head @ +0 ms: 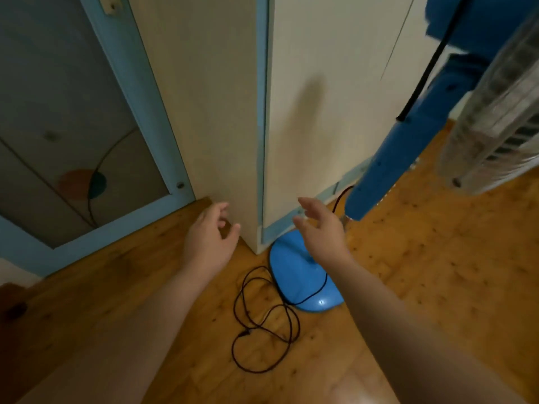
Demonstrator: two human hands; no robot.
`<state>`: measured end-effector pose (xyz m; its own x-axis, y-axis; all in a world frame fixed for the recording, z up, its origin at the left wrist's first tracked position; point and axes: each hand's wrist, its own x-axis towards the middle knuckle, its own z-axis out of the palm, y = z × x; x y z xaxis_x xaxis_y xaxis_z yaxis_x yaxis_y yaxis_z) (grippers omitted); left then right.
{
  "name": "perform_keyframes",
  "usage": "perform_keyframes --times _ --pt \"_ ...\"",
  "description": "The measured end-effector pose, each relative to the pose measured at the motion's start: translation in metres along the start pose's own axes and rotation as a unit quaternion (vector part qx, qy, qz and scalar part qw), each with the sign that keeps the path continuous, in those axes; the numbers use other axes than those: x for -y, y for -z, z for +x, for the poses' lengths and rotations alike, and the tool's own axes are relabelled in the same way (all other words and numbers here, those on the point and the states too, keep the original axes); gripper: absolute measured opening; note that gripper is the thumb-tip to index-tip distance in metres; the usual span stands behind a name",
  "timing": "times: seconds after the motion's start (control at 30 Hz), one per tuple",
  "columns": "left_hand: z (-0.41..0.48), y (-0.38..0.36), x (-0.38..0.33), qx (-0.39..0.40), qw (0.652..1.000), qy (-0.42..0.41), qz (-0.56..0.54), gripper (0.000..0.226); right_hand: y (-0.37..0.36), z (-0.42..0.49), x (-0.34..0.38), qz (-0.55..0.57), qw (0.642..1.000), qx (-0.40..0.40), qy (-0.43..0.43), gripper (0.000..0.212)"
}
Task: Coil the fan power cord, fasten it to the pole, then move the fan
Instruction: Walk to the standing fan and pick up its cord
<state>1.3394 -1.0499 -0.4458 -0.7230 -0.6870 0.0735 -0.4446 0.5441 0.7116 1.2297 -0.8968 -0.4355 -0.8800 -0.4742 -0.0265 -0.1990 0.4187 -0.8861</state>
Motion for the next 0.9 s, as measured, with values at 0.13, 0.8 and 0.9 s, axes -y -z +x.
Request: perform_keyframes --times 0.13,0.8,0.9 --pt "-0.004 -0.073 0.068 0.022 0.999 0.017 -0.021 0.043 -0.044 0.005 -0.089 -0.008 1.0 -0.009 -0.017 0.037" --pt "-0.03 -0.351 0.351 0.069 0.995 0.039 0.059 0.032 -0.24 0.01 -0.425 -0.105 0.994 0.021 0.015 0.031" --pt "-0.044 -0.371 0.375 0.074 0.991 0.061 0.089 0.032 -0.256 0.0 -0.452 -0.139 0.989 0.037 0.022 0.03"
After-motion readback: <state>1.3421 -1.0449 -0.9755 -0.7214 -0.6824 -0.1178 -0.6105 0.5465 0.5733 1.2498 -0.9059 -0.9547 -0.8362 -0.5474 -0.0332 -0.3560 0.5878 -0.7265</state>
